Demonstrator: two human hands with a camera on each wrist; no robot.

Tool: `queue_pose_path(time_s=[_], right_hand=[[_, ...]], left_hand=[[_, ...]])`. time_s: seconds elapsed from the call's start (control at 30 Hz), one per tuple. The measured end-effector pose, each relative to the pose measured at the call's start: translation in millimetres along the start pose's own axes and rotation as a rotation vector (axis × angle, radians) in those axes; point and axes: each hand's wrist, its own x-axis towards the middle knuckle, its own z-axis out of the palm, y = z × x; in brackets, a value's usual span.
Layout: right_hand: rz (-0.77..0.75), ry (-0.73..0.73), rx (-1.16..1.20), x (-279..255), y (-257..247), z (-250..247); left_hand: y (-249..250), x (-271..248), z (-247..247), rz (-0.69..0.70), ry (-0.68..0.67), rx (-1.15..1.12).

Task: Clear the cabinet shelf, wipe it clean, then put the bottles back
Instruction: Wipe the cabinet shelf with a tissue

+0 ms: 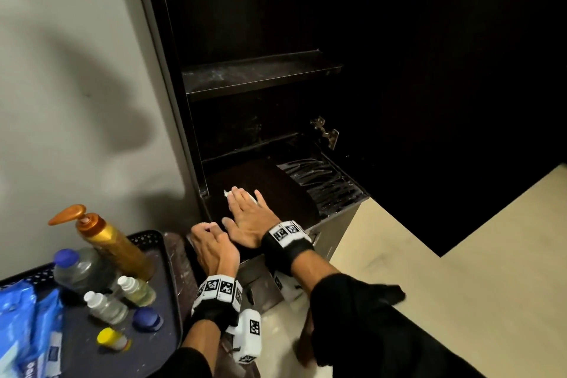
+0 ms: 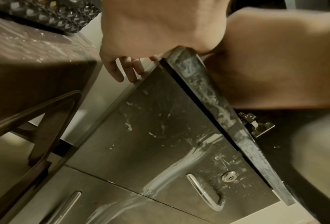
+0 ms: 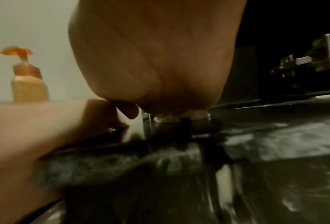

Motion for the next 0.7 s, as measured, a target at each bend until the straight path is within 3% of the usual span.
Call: queue_pose_path(time_s=[0.2, 0.3, 0.43, 0.57, 0.7], right_hand=[[0.186, 0.015, 0.009, 40, -3, -10], [0.196, 0.107, 0.079, 6, 1, 4], [0.162, 0.279, 0.059, -80, 9, 39], [0.128, 0.188, 0.016, -133, -3, 48], [0.062, 0.139, 0.01, -120, -1, 40]], left_hand=[[4, 2, 1, -0.036, 0.021, 0.006], [4, 1, 0, -0.042, 0.019, 0.011], [7, -2, -1, -0.049, 0.02, 0.016], [11, -3, -3, -0.071, 0.006, 0.02], [11, -5, -5, -0.064, -0.003, 0.024]])
